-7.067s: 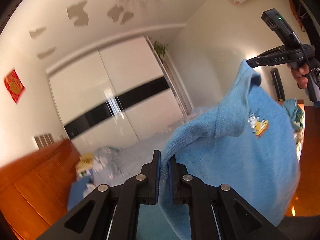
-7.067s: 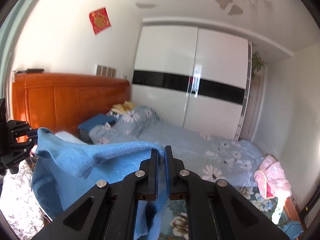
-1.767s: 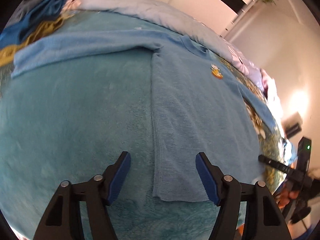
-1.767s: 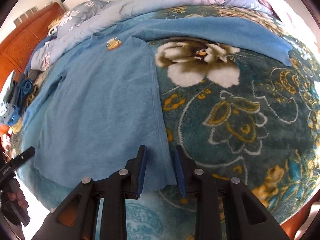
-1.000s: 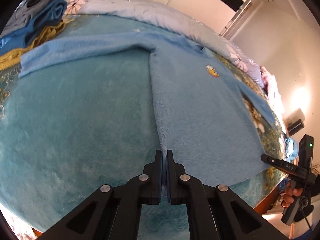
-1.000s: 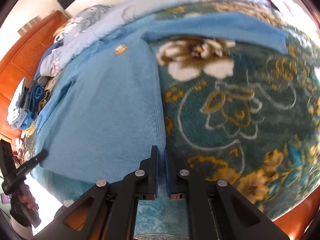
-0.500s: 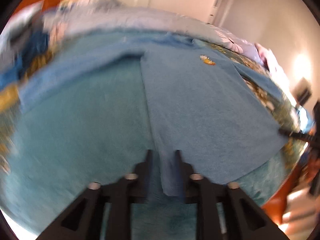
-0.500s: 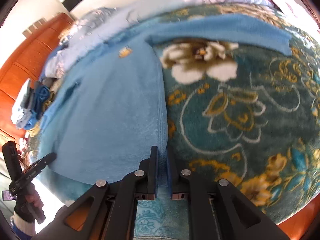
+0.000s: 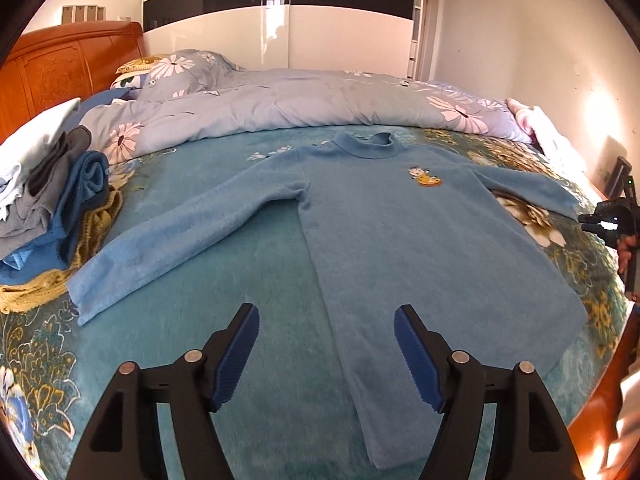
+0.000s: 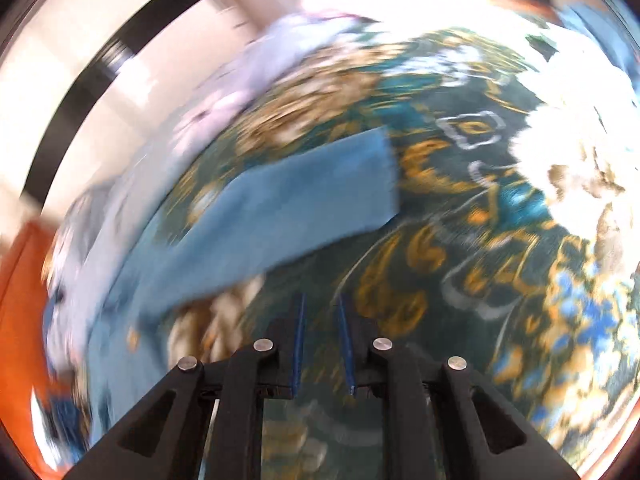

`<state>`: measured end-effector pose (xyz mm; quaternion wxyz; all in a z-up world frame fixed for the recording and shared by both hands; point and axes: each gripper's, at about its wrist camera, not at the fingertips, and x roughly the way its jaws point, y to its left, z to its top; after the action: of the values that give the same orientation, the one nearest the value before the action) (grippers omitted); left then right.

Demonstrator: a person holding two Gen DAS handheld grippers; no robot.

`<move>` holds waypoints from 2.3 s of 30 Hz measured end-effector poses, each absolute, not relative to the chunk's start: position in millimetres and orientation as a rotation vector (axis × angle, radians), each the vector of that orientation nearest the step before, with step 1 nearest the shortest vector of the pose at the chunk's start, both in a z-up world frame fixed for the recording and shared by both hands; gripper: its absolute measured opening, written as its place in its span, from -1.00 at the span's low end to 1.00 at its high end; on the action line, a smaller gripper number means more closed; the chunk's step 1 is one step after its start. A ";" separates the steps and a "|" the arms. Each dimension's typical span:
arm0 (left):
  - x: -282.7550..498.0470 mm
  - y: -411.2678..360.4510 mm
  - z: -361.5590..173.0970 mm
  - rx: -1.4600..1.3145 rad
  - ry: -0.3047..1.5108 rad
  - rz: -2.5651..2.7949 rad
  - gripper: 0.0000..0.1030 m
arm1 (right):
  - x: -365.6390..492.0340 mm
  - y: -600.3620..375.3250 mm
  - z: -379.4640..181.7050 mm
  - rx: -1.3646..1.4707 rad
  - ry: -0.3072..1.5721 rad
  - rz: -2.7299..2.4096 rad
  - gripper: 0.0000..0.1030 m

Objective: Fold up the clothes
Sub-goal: 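Grasp the sleeve cuff with the right gripper and lift it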

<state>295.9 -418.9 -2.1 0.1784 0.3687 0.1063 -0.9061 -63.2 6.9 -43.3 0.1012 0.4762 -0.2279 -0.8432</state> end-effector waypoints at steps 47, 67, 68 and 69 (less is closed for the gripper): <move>326.4 -490.9 -25.9 0.954 0.507 -2.425 0.56 | -80.0 2.5 -55.8 1.407 -1.008 -2.609 -0.24; 345.8 -505.0 -33.0 0.928 0.565 -2.380 0.57 | -47.1 -224.1 106.7 0.824 -0.227 -2.411 -0.88; 348.1 -506.2 -32.4 0.923 0.566 -2.376 0.57 | -41.0 -242.7 110.8 0.808 -0.199 -2.374 -0.88; 350.3 -507.3 -31.8 0.920 0.567 -2.373 0.57 | -33.9 -266.9 113.4 0.798 -0.167 -2.325 -0.88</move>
<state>350.3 -507.3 -31.8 0.2640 0.3402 0.2098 -0.8778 -33.9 -266.9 113.4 0.3325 0.3056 -0.0638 -0.8900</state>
